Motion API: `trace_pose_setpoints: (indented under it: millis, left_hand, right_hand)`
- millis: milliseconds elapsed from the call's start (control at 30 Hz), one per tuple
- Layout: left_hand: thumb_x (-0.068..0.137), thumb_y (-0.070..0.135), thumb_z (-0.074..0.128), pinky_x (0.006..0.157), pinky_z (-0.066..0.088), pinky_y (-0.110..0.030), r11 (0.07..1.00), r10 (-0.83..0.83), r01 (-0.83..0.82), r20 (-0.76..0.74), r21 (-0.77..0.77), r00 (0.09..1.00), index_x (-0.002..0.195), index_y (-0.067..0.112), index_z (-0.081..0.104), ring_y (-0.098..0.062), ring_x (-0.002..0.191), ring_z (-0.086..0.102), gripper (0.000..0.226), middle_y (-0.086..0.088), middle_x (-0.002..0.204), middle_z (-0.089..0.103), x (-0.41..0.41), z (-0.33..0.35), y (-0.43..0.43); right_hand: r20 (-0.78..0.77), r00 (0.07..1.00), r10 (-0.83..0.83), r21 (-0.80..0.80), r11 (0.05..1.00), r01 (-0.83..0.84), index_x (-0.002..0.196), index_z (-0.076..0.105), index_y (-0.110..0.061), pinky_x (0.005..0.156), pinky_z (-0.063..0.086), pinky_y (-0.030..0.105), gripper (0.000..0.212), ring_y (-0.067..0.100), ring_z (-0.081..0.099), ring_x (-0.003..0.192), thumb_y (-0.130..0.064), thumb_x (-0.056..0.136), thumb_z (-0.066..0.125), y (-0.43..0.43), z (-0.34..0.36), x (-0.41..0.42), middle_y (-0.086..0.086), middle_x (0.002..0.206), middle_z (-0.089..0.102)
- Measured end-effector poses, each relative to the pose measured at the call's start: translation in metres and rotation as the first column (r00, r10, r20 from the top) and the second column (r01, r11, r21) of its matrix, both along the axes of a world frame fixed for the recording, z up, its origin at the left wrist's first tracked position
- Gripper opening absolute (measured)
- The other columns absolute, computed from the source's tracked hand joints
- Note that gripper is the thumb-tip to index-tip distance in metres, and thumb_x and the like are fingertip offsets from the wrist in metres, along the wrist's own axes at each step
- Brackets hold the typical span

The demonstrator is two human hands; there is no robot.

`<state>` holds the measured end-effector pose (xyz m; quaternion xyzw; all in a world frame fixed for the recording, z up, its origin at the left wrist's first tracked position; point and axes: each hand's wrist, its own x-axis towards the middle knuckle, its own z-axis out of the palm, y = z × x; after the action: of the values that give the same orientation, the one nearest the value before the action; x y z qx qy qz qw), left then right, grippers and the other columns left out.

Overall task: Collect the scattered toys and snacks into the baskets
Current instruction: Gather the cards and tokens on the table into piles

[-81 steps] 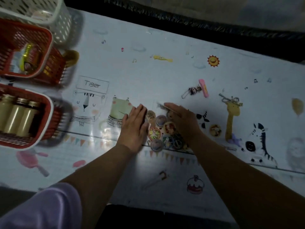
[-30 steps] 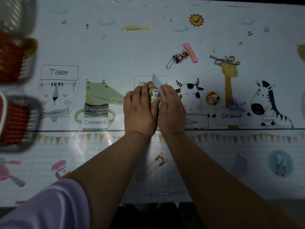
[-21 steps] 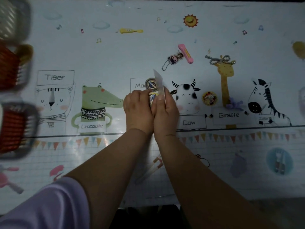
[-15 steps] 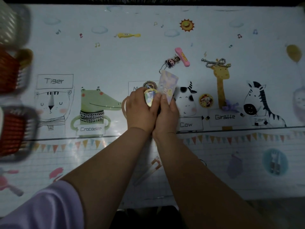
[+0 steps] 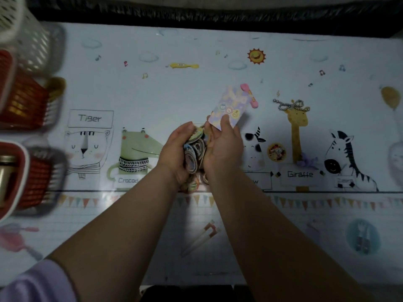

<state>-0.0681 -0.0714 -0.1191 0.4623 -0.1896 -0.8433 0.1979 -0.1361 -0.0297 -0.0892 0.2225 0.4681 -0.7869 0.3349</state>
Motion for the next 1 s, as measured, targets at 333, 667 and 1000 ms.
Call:
trace_pose_setpoints:
  millis: [333, 667, 1000]
  left_hand:
    - [0.094, 0.007, 0.048, 0.049, 0.055, -0.029, 0.982, 0.016, 0.005, -0.108, 0.191, 0.994, 0.121, 0.020, 0.055, -0.024, 0.061, 0.070, 0.030, -0.010, 0.077, 0.072, 0.007, 0.001, -0.010]
    - [0.091, 0.026, 0.048, 0.067, 0.059, -0.039, 0.960, 0.101, -0.062, -0.132, 0.272, 0.986, 0.103, 0.011, 0.065, -0.025, 0.072, 0.072, 0.025, -0.009, 0.087, 0.073, 0.021, 0.001, -0.031]
    - [0.087, 0.040, 0.057, 0.078, 0.052, -0.029, 0.933, 0.222, -0.173, -0.125, 0.315, 0.967, 0.093, 0.013, 0.064, -0.015, 0.077, 0.064, 0.028, 0.000, 0.088, 0.065, 0.047, -0.008, -0.039]
  right_hand:
    - [-0.285, 0.837, 0.467, 0.780, 0.620, -0.080, 0.107, 0.057, -0.006, 0.068, 0.047, 0.029, 0.019, 0.027, 0.061, 0.091, -0.015, 0.091, 0.053, 0.033, -0.025, -0.038, 0.008, 0.099, 0.060]
    - [-0.507, 0.078, 0.859, 0.862, 0.504, 0.052, 0.131, 0.054, -0.008, 0.108, 0.033, 0.042, 0.048, 0.026, 0.044, 0.128, -0.014, 0.083, 0.054, 0.013, -0.035, -0.031, 0.014, 0.136, 0.053]
    - [-0.150, -0.506, 0.849, 0.977, 0.207, 0.058, 0.138, 0.044, -0.028, 0.110, 0.018, 0.054, 0.088, 0.033, 0.028, 0.141, -0.080, 0.068, 0.041, 0.057, -0.067, 0.016, 0.009, 0.151, 0.035]
